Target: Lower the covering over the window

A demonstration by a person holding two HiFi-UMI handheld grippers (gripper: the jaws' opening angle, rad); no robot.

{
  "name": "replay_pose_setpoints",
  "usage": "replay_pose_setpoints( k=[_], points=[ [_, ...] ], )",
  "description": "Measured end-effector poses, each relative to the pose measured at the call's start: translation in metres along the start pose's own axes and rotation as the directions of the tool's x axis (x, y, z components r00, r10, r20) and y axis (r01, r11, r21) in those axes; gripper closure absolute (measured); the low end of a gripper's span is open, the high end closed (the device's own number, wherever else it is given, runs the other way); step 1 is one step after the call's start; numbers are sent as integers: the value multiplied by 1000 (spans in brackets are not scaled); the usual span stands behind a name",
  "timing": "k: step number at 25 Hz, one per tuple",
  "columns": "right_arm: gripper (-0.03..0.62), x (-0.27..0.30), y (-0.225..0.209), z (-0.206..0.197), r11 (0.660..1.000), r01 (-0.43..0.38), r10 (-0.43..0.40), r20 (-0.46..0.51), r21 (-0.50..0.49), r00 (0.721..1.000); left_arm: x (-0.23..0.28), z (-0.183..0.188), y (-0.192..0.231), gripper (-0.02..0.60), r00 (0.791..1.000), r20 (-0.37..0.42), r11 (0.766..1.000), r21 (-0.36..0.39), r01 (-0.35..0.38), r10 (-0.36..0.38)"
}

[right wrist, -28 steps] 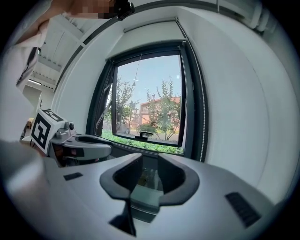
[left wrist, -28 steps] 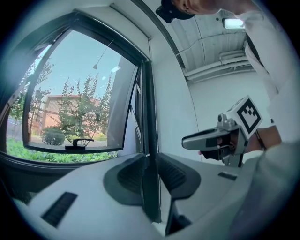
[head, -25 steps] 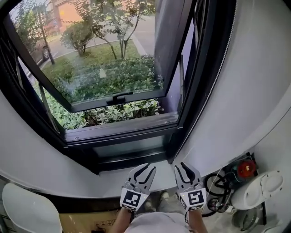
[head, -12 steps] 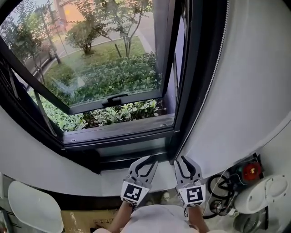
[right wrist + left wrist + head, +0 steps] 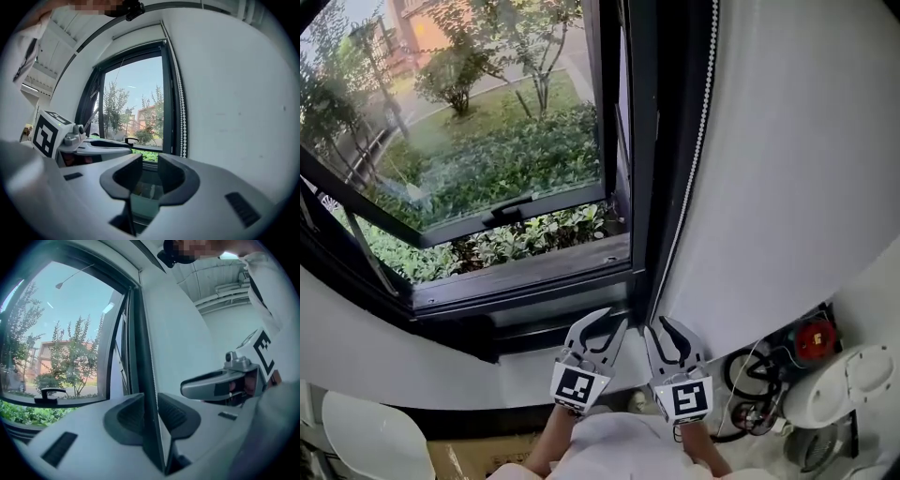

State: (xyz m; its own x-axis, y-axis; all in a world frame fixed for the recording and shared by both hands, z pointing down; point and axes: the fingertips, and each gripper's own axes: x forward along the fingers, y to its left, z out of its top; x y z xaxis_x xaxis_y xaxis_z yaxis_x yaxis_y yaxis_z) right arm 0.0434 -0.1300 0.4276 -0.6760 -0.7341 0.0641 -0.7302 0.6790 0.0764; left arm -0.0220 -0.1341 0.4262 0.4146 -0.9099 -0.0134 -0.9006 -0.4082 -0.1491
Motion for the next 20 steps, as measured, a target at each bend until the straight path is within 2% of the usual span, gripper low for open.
replay_pose_setpoints(
  k=[7,14,20],
  points=[
    [497,7,-15,-2,998,65,-65,-14,-6,998,33,-1,-3,486,996,14,996,-1,84,-84],
    [497,13,-22,-6,989,151,-151,-39,-7,988,68,-7,-6,485,983,11,983,-18,183,-182],
    [497,14,-24,-5,978,208,-209,-43,-10,977,96,-12,-11,480,975,4,974,-20,224,-224]
  ],
)
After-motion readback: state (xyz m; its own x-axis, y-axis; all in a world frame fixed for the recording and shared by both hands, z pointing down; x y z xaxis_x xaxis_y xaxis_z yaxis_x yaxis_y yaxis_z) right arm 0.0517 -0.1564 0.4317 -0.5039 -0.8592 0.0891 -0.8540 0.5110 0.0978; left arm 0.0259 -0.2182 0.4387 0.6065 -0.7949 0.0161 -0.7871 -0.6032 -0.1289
